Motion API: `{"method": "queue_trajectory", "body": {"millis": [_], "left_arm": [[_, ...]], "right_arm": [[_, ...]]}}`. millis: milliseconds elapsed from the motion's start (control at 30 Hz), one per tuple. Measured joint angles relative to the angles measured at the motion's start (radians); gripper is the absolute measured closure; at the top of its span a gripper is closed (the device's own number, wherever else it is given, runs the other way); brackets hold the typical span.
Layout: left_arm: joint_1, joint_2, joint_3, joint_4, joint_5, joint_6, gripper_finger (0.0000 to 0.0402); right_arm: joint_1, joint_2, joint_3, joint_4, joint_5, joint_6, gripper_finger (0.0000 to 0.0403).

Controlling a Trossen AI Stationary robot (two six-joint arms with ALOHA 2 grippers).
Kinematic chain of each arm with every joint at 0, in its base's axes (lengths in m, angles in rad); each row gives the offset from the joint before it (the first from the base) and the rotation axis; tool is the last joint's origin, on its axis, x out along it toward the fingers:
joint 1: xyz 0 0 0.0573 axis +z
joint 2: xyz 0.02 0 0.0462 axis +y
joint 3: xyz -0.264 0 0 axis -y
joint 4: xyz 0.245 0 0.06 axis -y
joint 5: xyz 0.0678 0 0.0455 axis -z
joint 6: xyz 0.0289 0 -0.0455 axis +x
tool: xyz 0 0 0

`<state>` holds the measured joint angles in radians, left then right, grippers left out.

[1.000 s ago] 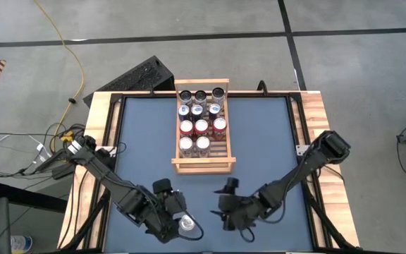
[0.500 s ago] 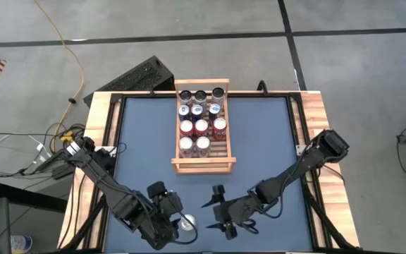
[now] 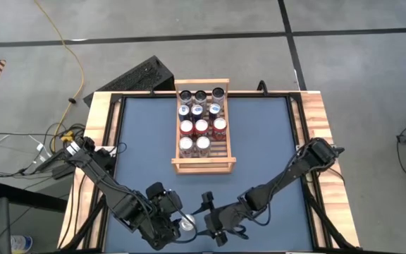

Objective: Place canned beverage on shelf
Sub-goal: Put the silver can on the shelf aligned with the other silver soda cans

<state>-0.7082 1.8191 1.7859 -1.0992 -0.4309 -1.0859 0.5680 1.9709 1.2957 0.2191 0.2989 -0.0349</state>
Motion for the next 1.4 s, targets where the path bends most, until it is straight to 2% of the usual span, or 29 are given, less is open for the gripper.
{"method": "queue_trajectory", "body": {"millis": [267, 500, 600, 1400], "left_arm": [[-0.006, 0.000, 0.000, -0.001, -0.020, 0.022, 0.0106], [-0.006, 0.000, 0.000, -0.001, -0.047, 0.031, 0.0106], [-0.006, 0.000, 0.000, -0.001, -0.048, 0.038, 0.0106], [-0.006, 0.000, 0.000, -0.001, -0.064, 0.046, 0.0106]], "right_arm": [[-0.042, 0.014, 0.003, 0.002, -0.043, 0.029, 0.0089], [-0.054, 0.014, 0.003, -0.012, -0.119, 0.066, 0.0028], [-0.054, 0.014, 0.003, 0.001, -0.139, 0.063, 0.0016], [-0.076, 0.044, 0.003, 0.078, -0.195, 0.034, 0.0017]]}}
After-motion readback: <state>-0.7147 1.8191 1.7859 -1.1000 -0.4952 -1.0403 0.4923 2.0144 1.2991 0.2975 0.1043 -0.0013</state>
